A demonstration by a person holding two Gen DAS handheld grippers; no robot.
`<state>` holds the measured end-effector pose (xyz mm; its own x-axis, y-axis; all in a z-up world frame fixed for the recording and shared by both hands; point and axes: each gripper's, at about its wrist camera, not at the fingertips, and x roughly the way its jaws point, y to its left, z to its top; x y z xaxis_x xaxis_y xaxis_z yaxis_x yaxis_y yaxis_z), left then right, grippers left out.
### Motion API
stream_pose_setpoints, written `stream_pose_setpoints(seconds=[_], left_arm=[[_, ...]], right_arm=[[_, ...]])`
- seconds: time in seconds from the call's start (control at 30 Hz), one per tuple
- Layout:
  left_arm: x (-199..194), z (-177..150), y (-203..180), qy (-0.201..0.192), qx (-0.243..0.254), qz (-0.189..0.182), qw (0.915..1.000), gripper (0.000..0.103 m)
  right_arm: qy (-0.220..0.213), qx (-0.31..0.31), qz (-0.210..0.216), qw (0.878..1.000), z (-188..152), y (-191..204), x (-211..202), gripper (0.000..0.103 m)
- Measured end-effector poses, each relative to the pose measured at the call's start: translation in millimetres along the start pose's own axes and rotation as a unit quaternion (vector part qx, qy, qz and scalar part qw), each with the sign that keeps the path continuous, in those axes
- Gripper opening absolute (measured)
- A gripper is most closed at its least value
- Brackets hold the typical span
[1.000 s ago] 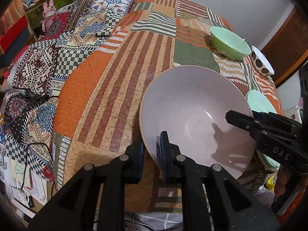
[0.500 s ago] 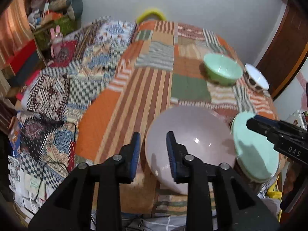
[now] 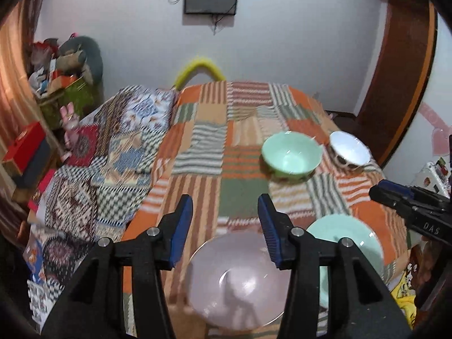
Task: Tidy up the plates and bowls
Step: 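Move both tools to the rim of the mint green bowl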
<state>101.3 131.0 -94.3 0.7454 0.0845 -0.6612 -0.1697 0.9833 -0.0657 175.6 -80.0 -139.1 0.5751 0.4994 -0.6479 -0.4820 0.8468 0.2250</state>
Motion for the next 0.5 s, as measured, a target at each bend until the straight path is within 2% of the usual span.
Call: stream_pose_setpoints(seconds=[0.2, 0.33, 0.5], left_arm=[[6, 31, -23, -0.024, 0.019, -0.01, 0.9995, 0.052], [19, 47, -36, -0.035, 0.029, -0.015, 0.9989, 0.061], [49, 63, -40, -0.019, 0.027, -0.021, 0.9992, 0.062]], right_arm=[[-0.028, 0.006, -0.018, 0.999, 19, -18, -9, 0.05], [-0.036, 0.017, -0.021, 0.999, 33, -33, -6, 0.051], [-0.034, 0.019, -0.033, 0.999, 45, -46, 7, 0.052]])
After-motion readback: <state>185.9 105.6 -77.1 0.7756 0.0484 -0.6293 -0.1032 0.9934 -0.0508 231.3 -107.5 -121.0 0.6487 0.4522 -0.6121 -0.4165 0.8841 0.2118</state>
